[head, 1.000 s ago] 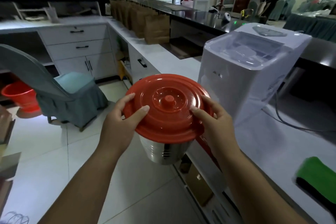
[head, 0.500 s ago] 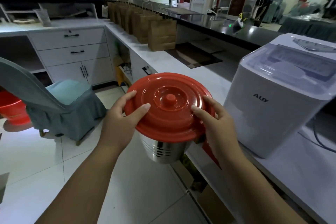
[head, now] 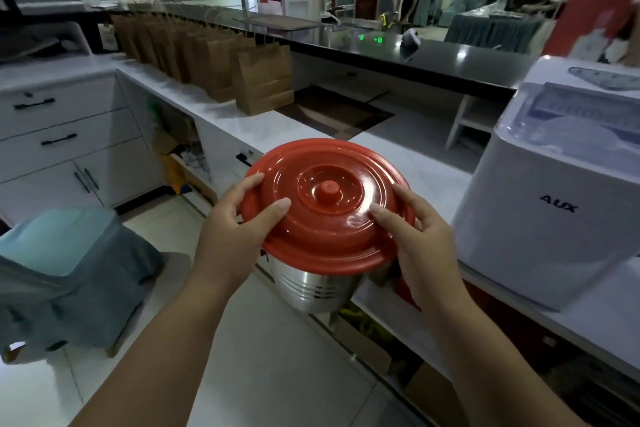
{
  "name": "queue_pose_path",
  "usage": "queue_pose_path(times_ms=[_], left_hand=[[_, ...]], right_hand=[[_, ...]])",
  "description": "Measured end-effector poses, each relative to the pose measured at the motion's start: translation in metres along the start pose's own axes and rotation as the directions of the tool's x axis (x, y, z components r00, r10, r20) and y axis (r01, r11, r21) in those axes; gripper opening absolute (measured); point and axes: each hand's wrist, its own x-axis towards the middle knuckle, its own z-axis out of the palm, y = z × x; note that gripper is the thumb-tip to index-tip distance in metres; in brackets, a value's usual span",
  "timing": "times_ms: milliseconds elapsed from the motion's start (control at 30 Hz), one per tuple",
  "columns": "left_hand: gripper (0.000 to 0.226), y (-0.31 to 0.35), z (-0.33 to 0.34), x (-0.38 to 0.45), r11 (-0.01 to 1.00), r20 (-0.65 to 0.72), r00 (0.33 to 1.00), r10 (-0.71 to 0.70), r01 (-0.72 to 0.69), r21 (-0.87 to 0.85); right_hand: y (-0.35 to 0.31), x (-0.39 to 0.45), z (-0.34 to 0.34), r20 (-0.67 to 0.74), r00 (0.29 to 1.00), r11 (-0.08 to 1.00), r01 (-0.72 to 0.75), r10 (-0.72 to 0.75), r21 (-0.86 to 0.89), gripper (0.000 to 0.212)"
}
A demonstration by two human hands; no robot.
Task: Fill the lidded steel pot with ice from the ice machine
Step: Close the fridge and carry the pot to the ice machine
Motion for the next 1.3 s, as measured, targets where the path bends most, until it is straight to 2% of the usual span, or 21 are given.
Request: queue_pose_path(times_ms=[133,433,800,1100,1300], left_hand=[[0.051,-0.007,0.002,0.034,0.999,0.053,0.998,0.026,-0.028,0.033],[0.053,-0.017,0.045,0.124,0.999,0.173,0.984,0.043,-0.043,-0.006],[0.052,-0.028,0.112,0.229,0.999,0.241,0.969,0.045,-0.045,-0.007],[0.052,-0.038,0.162,0.284,0.999,0.378,0.925,0.037,-0.037,-0.007],[0.049,-0.048,0.185,0.317,1.0,0.485,0.874,0.029,-0.021,-0.021]], right_hand=[[0.004,0.02,0.008,-0.071,0.997,0.999,0.008,-0.012,-0.045,0.033],[0.017,0.096,-0.003,-0.194,0.979,0.987,0.026,-0.057,-0.161,0.029],[0.037,0.199,-0.029,-0.331,0.941,0.982,-0.001,-0.063,-0.191,0.034],[0.042,0.231,-0.049,-0.508,0.861,0.97,-0.091,-0.037,-0.225,0.051],[0.048,0.248,-0.048,-0.609,0.793,0.962,-0.147,-0.026,-0.231,0.054]])
